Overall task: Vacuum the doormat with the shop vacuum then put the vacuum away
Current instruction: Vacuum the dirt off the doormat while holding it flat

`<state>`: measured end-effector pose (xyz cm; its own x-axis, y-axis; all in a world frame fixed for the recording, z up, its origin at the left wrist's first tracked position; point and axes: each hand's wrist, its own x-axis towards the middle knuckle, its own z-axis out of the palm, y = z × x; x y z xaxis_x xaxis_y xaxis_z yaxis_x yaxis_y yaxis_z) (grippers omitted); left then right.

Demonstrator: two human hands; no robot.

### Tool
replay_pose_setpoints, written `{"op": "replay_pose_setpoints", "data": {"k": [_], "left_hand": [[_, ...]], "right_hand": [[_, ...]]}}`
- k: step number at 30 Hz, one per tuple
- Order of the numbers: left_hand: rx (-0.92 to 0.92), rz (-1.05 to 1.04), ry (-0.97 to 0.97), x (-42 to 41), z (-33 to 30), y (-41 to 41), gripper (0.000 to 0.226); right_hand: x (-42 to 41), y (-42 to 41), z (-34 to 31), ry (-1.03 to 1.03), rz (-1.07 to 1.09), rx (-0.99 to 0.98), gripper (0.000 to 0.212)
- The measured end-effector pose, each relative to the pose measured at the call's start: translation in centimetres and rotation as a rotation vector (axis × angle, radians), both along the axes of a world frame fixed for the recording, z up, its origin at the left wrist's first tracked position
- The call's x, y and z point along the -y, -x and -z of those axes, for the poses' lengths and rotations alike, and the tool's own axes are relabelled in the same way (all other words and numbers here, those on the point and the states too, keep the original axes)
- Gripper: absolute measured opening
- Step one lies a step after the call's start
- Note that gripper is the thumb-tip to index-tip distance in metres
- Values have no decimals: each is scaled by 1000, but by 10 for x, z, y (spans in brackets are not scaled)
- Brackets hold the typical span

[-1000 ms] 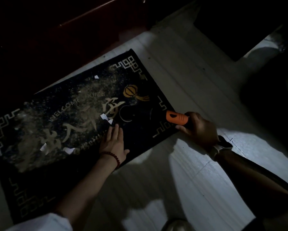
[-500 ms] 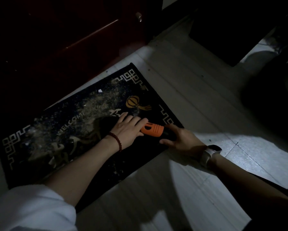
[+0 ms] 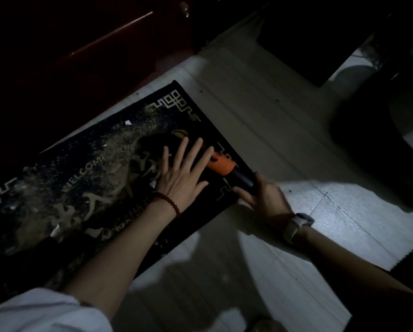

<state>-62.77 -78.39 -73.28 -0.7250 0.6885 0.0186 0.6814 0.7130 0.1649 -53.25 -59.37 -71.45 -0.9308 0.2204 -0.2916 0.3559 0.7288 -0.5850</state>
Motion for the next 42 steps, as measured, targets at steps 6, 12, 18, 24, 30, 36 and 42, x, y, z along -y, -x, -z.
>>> {"op": "replay_pose_setpoints", "data": {"k": [6, 12, 18, 24, 30, 36, 42], "left_hand": [[-87, 201, 45, -8, -5, 4, 77], [-134, 115, 23, 11, -17, 23, 77], [-212, 314, 28, 1, -25, 16, 49], [-78, 299, -20, -9, -37, 17, 50], [146, 172, 94, -29, -64, 16, 51], [156, 243, 186, -13, -68, 14, 52], [129, 249, 80, 10, -72, 19, 49]], "right_hand": [[-5, -19, -2, 149, -128, 83, 41], [-44, -44, 9, 188, -158, 338, 58], [-26, -38, 20, 277, -143, 66, 60], [-10, -41, 23, -330, -83, -237, 74], [-8, -40, 14, -501, 135, -375, 66], [-11, -32, -12, 8, -155, 52, 76], [-35, -15, -30, 427, -343, 398, 60]]}}
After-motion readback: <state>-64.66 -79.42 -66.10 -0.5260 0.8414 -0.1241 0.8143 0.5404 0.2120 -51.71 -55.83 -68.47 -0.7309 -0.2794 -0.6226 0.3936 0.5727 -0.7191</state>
